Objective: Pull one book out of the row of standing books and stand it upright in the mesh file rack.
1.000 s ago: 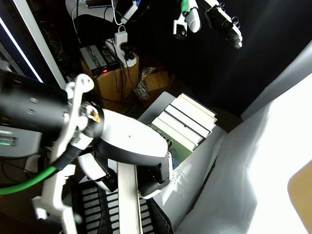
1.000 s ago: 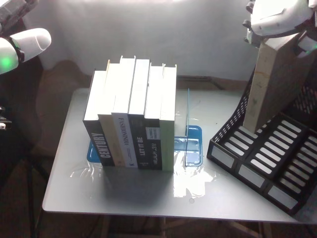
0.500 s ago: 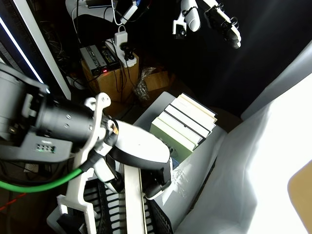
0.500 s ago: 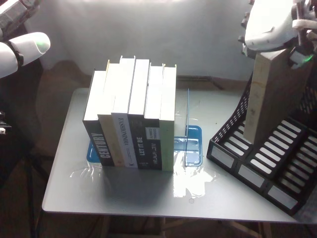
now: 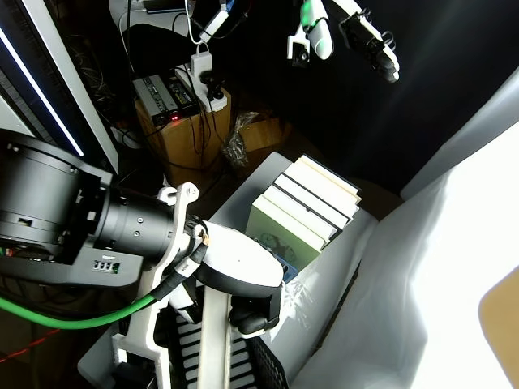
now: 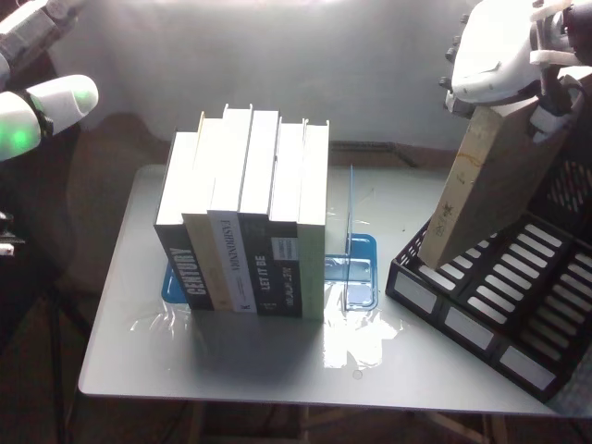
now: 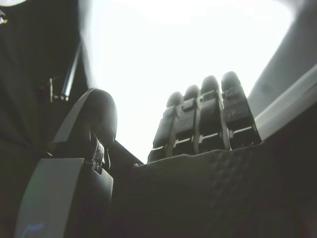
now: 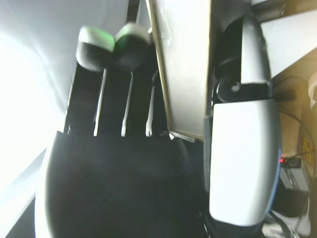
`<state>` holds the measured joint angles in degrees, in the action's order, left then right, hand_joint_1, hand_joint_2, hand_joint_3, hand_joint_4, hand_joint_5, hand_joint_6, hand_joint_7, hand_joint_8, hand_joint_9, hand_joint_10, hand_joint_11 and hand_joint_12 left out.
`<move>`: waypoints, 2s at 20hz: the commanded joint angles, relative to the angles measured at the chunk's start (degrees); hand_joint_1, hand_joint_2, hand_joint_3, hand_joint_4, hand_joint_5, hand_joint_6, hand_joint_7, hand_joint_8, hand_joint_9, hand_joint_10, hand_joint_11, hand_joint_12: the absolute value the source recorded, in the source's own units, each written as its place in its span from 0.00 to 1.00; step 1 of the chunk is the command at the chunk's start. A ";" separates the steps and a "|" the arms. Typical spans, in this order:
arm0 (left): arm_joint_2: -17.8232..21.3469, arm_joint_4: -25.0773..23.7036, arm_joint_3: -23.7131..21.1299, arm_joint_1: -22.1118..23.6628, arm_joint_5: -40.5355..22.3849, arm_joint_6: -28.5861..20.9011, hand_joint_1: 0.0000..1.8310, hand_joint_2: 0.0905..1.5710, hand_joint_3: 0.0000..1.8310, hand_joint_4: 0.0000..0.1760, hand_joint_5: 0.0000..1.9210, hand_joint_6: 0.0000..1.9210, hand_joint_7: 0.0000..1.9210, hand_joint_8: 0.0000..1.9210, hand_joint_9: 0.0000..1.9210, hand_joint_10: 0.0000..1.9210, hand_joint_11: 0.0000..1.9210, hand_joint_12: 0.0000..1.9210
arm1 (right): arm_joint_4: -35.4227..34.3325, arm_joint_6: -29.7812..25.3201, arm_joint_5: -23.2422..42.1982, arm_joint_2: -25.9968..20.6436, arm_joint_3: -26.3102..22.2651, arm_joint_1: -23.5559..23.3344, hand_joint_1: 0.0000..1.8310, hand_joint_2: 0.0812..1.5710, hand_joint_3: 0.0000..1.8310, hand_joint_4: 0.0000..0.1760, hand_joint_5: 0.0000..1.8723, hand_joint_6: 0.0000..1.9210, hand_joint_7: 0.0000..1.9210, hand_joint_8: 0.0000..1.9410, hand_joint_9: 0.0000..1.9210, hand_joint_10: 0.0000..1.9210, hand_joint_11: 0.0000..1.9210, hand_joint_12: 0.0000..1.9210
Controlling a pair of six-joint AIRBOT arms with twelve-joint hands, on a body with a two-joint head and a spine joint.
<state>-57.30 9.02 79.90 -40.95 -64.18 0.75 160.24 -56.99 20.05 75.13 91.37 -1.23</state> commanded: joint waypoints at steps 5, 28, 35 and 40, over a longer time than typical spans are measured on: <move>0.08 2.39 0.96 -0.03 -7.71 -0.30 0.28 0.91 0.00 0.00 0.00 0.00 0.00 0.00 0.00 0.00 0.00 0.00 | 1.35 0.50 -4.74 -0.86 1.91 0.56 0.62 0.80 0.00 0.00 0.40 0.66 0.35 0.84 0.29 0.90 0.26 1.00; -1.45 2.68 2.36 -0.64 -8.66 -0.30 0.25 0.90 0.00 0.00 0.00 0.00 0.00 0.00 0.00 0.00 0.00 0.00 | 4.26 -1.38 -6.01 0.48 5.41 8.07 0.55 0.63 0.00 0.02 0.07 0.09 0.08 0.00 0.05 0.25 0.00 0.68; -1.48 2.77 2.34 -0.71 -8.77 -0.30 0.27 0.89 0.00 0.00 0.00 0.00 0.00 0.00 0.00 0.00 0.00 0.00 | 4.92 -1.38 -6.37 0.27 4.59 8.07 0.52 0.57 0.00 0.34 0.00 0.00 0.00 0.00 0.00 0.14 0.00 0.54; -1.48 2.81 2.13 -0.77 -8.81 -0.30 0.28 0.90 0.00 0.00 0.00 0.00 0.00 0.00 0.00 0.00 0.00 0.00 | 4.91 -3.21 -8.01 -2.30 1.26 7.63 0.43 0.58 0.01 0.01 0.00 0.00 0.00 0.00 0.00 0.00 0.00 0.00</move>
<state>-59.13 10.02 81.71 -41.85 -65.65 0.78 163.78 -60.49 17.08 73.38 91.61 6.61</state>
